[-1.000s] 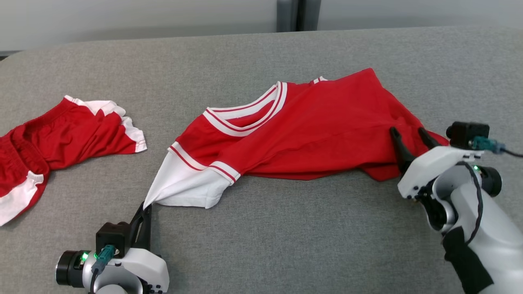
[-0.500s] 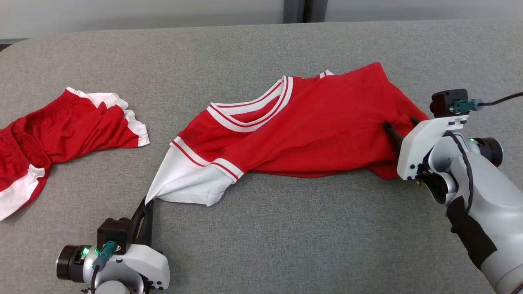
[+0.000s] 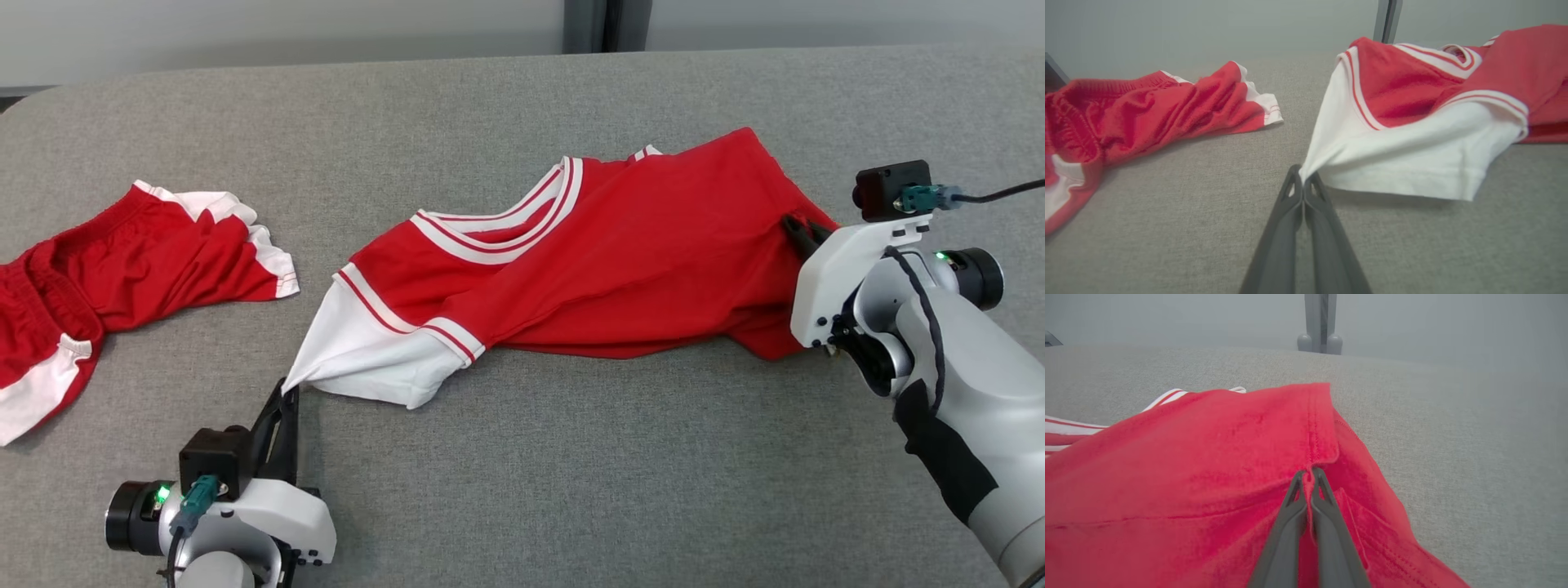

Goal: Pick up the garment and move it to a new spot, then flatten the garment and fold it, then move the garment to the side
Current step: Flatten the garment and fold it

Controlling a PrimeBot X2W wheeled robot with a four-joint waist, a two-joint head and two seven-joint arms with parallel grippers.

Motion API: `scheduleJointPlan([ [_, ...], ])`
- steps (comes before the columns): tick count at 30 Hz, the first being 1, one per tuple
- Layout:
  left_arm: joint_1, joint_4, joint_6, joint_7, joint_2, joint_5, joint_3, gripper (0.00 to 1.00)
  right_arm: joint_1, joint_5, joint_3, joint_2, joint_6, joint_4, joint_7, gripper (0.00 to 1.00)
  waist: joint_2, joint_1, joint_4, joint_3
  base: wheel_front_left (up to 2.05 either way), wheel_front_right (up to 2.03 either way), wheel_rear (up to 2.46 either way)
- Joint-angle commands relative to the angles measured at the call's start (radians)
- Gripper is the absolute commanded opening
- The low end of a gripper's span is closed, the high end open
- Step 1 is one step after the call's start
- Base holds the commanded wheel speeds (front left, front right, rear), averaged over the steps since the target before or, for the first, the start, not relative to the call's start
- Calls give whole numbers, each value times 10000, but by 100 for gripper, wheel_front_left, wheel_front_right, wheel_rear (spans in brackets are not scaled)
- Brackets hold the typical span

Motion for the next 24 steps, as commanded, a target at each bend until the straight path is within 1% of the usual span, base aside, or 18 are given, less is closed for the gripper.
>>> scheduleJointPlan([
  [1,-112,-150,13,-117,8,-182,110,0,-83,12,11,-160,3,-31,-354,0,0,0,-2,-109,0,0,0],
  [5,-152,-644,-273,-213,-56,-786,422,0,97,167,-63,-397,3,-218,-1222,0,0,0,-44,-389,0,0,0],
  [7,-234,-1009,-495,-195,-79,-1227,620,0,212,366,-195,-558,3,-374,-1642,0,0,0,-85,-552,0,0,0],
  [11,-449,-1890,-850,205,96,-1838,872,0,366,871,-479,-924,3,-969,-2228,0,0,0,-184,-886,0,0,0],
  [15,-895,-2930,-1062,984,306,-2450,1055,0,496,1430,-745,-1382,3,-1855,-2581,0,0,0,-309,-1263,0,0,0],
  [18,-1220,-3657,-1145,1696,361,-2952,1126,0,575,1825,-881,-1714,3,-2680,-2705,0,0,0,-416,-1569,0,0,0],
  [21,-1752,-4234,-1192,2419,486,-3454,1209,0,615,2137,-976,-2009,3,-3312,-2567,0,0,0,-528,-1886,0,0,0],
  [24,-2278,-4684,-1204,3067,587,-3823,1244,0,446,2219,-1085,-2317,3,-3681,-2433,0,0,0,-593,-2198,0,0,0],
])
